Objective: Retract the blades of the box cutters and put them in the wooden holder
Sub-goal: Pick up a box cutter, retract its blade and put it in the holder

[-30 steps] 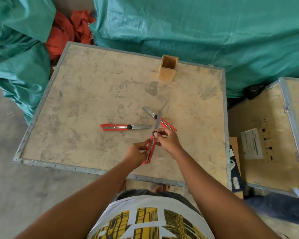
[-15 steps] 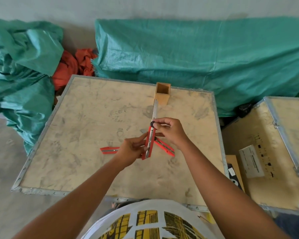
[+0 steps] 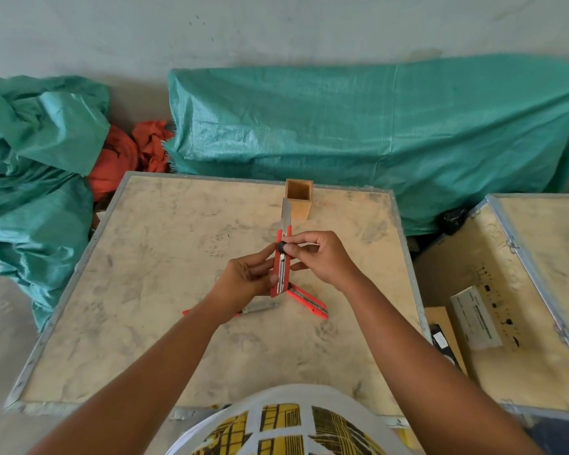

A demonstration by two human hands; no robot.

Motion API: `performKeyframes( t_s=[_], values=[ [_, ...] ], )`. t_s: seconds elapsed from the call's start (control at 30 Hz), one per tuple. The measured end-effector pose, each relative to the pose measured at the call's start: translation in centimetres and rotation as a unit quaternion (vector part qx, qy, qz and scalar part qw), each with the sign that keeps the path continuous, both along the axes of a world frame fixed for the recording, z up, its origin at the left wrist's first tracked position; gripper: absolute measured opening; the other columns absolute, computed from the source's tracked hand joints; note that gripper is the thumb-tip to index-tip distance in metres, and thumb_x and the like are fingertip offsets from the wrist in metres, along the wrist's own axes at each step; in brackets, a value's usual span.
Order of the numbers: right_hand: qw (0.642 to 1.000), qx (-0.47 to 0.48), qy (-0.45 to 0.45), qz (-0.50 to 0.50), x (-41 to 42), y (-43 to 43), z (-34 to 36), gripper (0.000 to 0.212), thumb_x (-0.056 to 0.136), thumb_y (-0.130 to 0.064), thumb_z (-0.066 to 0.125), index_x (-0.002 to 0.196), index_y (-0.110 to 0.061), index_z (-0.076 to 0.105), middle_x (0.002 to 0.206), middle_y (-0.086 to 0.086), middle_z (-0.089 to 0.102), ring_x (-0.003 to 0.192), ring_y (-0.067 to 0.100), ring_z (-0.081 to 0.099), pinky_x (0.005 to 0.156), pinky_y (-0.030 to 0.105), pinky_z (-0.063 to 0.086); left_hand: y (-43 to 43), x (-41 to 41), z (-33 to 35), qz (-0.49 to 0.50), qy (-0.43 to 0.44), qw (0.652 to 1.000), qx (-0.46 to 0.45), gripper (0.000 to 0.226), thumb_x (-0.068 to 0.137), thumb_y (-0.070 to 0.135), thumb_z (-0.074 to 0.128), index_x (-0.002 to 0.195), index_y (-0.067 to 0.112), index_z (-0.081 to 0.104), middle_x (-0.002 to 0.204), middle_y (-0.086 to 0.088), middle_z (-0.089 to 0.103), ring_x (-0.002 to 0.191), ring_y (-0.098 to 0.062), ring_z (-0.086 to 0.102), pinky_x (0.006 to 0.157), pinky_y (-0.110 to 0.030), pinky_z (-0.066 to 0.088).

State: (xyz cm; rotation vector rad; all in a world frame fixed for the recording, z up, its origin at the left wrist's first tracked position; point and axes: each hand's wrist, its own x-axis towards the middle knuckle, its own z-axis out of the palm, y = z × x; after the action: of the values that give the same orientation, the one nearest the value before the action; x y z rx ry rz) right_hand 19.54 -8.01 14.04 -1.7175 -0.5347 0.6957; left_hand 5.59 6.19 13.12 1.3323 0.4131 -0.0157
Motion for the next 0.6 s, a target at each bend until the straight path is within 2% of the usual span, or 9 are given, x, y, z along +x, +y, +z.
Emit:
performKeyframes(
  t_s=[0.13, 0.27, 0.43, 0.6],
  values=[
    [0.999, -0.032, -0.024, 0.032, 0.4, -0.2, 0.6, 0.023, 0.09, -0.014, 0.075, 0.112, -0.015, 0.077, 0.113, 0.007, 0.076, 0.094, 0.019, 0.076, 0.074, 0.045, 0.066, 0.4, 0.6, 0.1, 0.02, -0.004, 1.0, 0.0, 0.057, 0.092, -0.006, 0.061, 0.143, 0.017, 0.052, 0.122, -0.007, 0.072, 0.102, -0.022, 0.073, 0.078, -0.035, 0.062],
    [0.999, -0.026, -0.034, 0.023, 0.6, -0.3, 1.2, 0.023, 0.089, -0.013, 0.075, 0.113, -0.012, 0.077, 0.11, 0.009, 0.077, 0.092, 0.02, 0.077, 0.073, 0.048, 0.065, 0.6, 0.9, 0.4, -0.016, -0.008, 1.0, -0.005, 0.066, 0.088, -0.008, 0.065, 0.143, 0.024, 0.051, 0.128, -0.006, 0.07, 0.115, -0.027, 0.066, 0.086, -0.039, 0.06],
    [0.997, -0.023, -0.054, 0.042, 0.6, -0.6, 1.9, 0.023, 0.089, -0.011, 0.075, 0.111, -0.011, 0.077, 0.112, 0.008, 0.076, 0.09, 0.022, 0.076, 0.072, 0.046, 0.065, 0.8, 1.0, 1.0, -0.028, -0.012, 1.0, 0.001, 0.069, 0.085, -0.011, 0.066, 0.142, 0.025, 0.052, 0.128, -0.003, 0.07, 0.118, -0.035, 0.065, 0.082, -0.037, 0.06],
    [0.994, -0.033, -0.069, 0.072, 0.1, -1.0, 2.2, 0.02, 0.087, -0.011, 0.077, 0.107, -0.013, 0.079, 0.107, 0.0, 0.073, 0.084, 0.02, 0.075, 0.069, 0.04, 0.065, 0.7, 1.2, 1.8, -0.006, -0.018, 1.0, 0.011, 0.067, 0.087, -0.011, 0.063, 0.143, 0.022, 0.05, 0.124, 0.007, 0.071, 0.107, -0.019, 0.072, 0.08, -0.032, 0.061]
  ],
)
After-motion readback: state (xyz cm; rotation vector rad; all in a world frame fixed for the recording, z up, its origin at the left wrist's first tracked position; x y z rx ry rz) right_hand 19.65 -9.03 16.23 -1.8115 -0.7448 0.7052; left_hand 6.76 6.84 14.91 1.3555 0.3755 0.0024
